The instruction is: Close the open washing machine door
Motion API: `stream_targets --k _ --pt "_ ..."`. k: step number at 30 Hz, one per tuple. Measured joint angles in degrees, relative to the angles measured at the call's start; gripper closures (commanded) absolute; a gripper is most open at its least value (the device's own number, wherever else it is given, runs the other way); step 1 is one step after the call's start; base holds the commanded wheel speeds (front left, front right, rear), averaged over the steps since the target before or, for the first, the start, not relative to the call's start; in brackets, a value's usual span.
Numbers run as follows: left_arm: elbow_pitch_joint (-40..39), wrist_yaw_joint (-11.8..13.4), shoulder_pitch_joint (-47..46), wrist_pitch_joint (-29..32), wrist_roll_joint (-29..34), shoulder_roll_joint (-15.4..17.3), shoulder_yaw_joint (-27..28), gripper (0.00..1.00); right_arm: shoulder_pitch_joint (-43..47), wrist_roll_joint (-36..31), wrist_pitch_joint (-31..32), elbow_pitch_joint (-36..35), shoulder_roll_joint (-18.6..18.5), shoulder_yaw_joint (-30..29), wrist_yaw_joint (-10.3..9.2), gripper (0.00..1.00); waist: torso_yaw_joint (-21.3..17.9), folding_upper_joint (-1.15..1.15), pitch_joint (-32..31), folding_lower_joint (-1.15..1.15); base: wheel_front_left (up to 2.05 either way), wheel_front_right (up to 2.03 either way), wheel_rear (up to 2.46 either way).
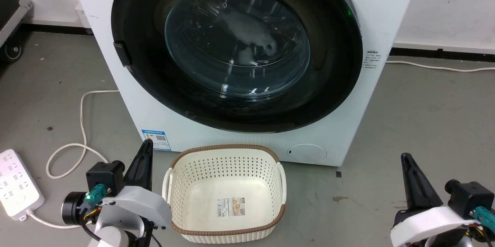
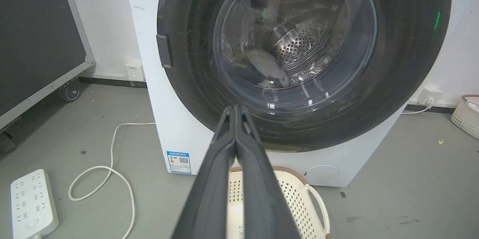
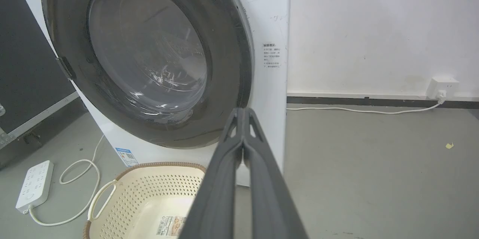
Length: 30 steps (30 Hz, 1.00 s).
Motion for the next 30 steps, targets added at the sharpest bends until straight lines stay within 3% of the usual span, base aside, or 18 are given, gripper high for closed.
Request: stream_targets --k 30 --pt "-2.48 -0.69 1.86 1.55 4.85 -2.42 2.47 1.00 0.00 -1.99 1.67 -0.92 0.00 0.82 -0.01 1.00 1.04 0.00 -0.05 0.00 0.00 0.00 0.00"
